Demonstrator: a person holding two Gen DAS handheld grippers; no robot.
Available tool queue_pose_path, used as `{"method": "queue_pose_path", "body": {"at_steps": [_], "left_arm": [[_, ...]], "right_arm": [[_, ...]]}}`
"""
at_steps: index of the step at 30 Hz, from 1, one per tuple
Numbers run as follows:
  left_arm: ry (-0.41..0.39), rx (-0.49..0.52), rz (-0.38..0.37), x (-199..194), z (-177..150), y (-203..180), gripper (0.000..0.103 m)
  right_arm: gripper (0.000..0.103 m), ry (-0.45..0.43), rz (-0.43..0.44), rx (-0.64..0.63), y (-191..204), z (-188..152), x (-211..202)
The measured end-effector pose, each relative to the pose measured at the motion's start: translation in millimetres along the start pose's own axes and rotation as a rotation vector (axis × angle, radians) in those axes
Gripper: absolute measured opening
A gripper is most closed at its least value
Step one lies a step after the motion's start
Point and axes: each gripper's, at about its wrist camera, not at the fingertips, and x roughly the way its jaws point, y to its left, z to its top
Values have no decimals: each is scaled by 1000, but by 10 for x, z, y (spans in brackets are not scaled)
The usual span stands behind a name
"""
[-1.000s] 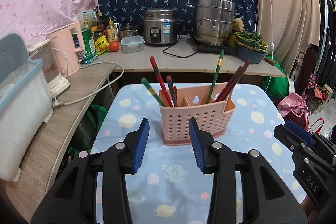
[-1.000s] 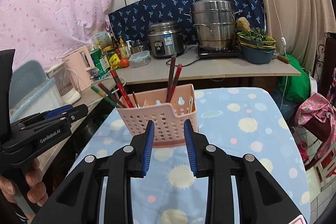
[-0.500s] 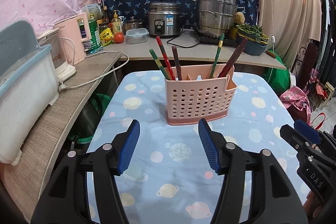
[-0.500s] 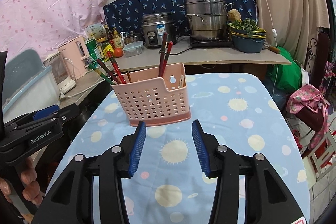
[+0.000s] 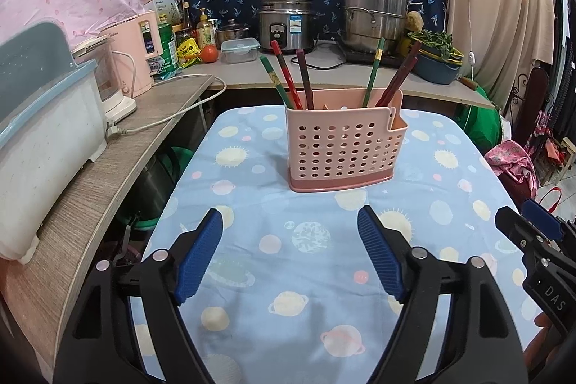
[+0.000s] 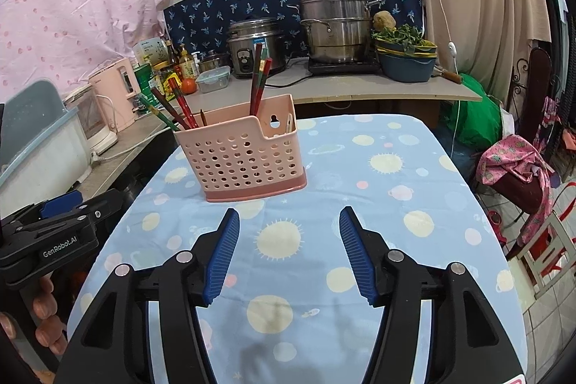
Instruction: Organize utensils
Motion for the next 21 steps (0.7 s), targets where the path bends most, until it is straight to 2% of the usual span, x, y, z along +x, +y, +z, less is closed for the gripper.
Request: {"method": "queue_pose_path", "body": {"at_steps": [4,5,10,14,19,20,21], "left_arm": [[-3,-4,13,-13,-34,9,87],[-5,-4,14,-18,-40,10,88],[-5,4,21,-25,-68,-5,90],[-3,0,23,-23,-82,6,92],[1,-4,29,-11,-104,23,94],[3,-4,30,-7,-109,27,94],[4,-5,30,-3,-116,28,94]], "right_arm": [[58,3,-9,10,-22,-38,-11],[61,0,-11,11,-21,-46,-19],[71,-19,-25,7,-4,-60,-50],[84,-18,-24,2,2,-54,-45],[87,-19,-39,-16,49,-87,-37],[90,-17,-43,-18,58,-94,-32],[98,-12,-43,-22,68,-104,-27]]}}
